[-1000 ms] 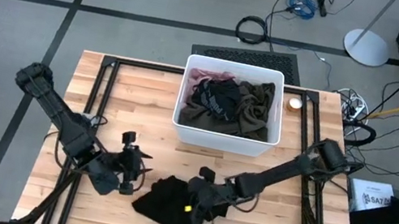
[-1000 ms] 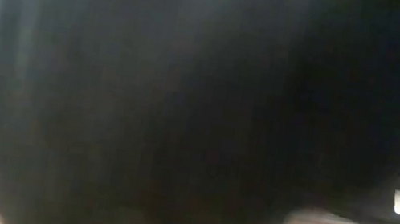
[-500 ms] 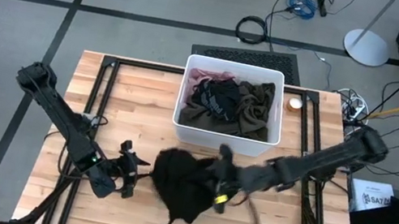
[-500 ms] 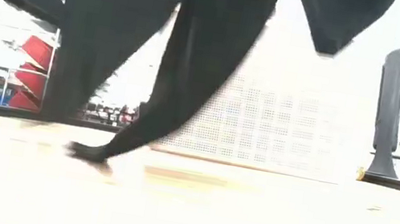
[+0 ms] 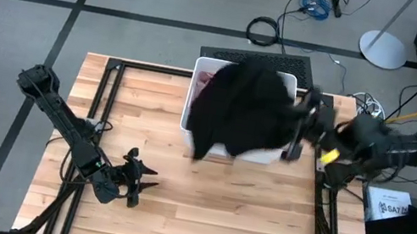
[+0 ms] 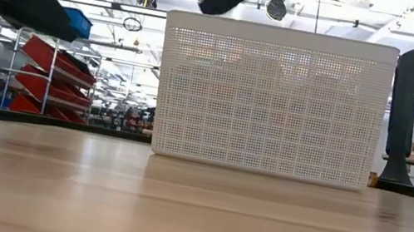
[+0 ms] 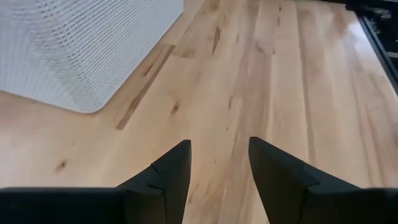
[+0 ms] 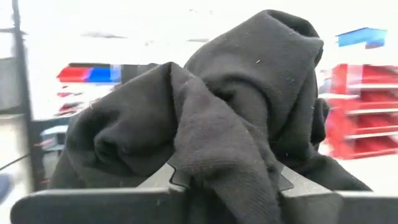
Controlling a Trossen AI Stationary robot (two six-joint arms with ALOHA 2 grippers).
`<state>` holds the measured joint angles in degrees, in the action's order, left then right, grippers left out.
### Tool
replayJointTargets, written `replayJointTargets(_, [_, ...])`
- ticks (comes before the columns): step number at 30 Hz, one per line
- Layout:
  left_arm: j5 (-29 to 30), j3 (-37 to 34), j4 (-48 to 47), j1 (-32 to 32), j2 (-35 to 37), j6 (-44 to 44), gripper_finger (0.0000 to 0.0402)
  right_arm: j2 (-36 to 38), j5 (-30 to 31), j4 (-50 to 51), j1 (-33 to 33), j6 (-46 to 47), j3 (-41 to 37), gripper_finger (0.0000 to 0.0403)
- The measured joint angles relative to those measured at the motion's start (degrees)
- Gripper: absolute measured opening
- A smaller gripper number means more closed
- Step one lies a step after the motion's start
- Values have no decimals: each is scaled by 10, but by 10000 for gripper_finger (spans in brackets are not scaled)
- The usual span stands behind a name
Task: Sort clothes
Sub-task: Put the black jacket into the laundry organizer bin
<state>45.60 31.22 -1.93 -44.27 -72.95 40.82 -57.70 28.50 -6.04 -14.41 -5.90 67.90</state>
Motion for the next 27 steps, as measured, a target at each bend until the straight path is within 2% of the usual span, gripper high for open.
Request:
replayJointTargets(4, [0,0,17,0,0,-18,171,34,5,35,80,-7,0,78])
replayJointTargets(8, [1,0,19,0,0,-22,171,39,-6,123,159,47,1,78])
replayJointTargets(12, [3,0,20,0,0,-22,171,19,-62,230,227,121,1,78])
replayJointTargets(17, [3,0,19,0,0,-22,171,-29,-82,315,279,169,-20,78])
replayJointTargets(23, [3,0,20,0,0,-22,171,-89,-156,242,351,218,-112,78])
replayJointTargets(27, [3,0,19,0,0,-22,171,-137,-235,98,387,257,-187,78])
